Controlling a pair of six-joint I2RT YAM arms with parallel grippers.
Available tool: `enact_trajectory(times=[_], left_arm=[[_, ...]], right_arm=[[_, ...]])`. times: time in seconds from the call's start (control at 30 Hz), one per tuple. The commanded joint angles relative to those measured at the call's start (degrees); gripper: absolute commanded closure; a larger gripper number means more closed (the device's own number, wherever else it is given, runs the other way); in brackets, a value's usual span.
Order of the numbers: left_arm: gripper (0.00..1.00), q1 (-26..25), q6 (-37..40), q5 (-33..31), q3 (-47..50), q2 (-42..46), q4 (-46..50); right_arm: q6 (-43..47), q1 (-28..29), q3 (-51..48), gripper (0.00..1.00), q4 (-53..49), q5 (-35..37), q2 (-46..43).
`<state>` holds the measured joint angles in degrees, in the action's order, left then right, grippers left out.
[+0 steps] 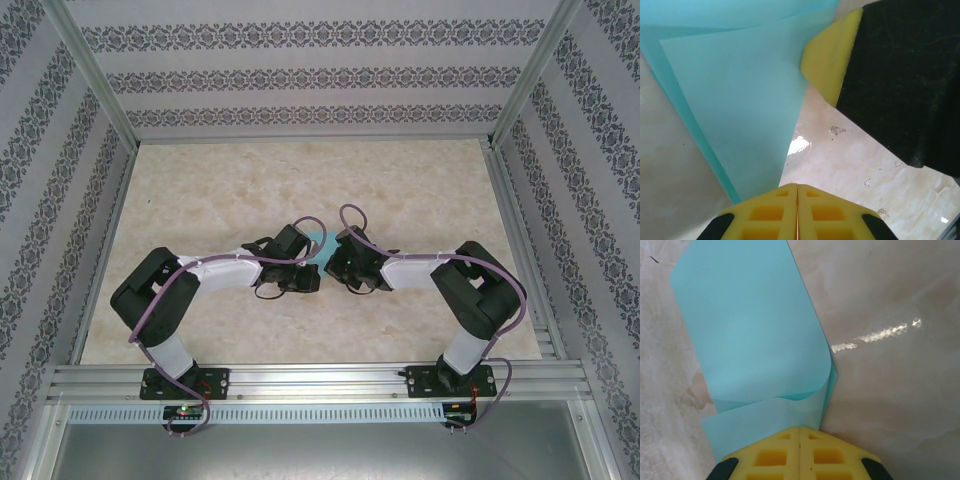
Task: Fold a paper plane with a square sheet of paper (pick it up from the middle)
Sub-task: Third fold the triangle at the center of the table.
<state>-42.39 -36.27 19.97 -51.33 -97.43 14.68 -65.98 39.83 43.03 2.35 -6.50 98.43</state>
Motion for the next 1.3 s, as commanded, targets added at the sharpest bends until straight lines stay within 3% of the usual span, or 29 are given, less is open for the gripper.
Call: enact_trajectory(times=[0.0,0.3,0.63,1.27], left_arm=[[0.92,0.29,-0.16,-0.88,-1.0,-1.52,1.08],[0.93,0.91,-0.81,-2.95,0.15,-1.69,1.24],[0.93,0.99,-1.87,1.21,1.69,-2.48,-0.68],[0.93,1.6,-2.17,-0.14,6.12,-2.06,0.16]], right_arm=[[-0.17,-0.52,-1.64,1.0,-5.52,0.53,3.37],[-0.21,-0.54,-1.76,1.0,-5.91,0.7,3.61],[-0.23,-0.54,-1.7,1.0,-5.87,0.61,3.97],[-0.3,-0.54,-1.83,1.0,-6.22,0.72,4.05]])
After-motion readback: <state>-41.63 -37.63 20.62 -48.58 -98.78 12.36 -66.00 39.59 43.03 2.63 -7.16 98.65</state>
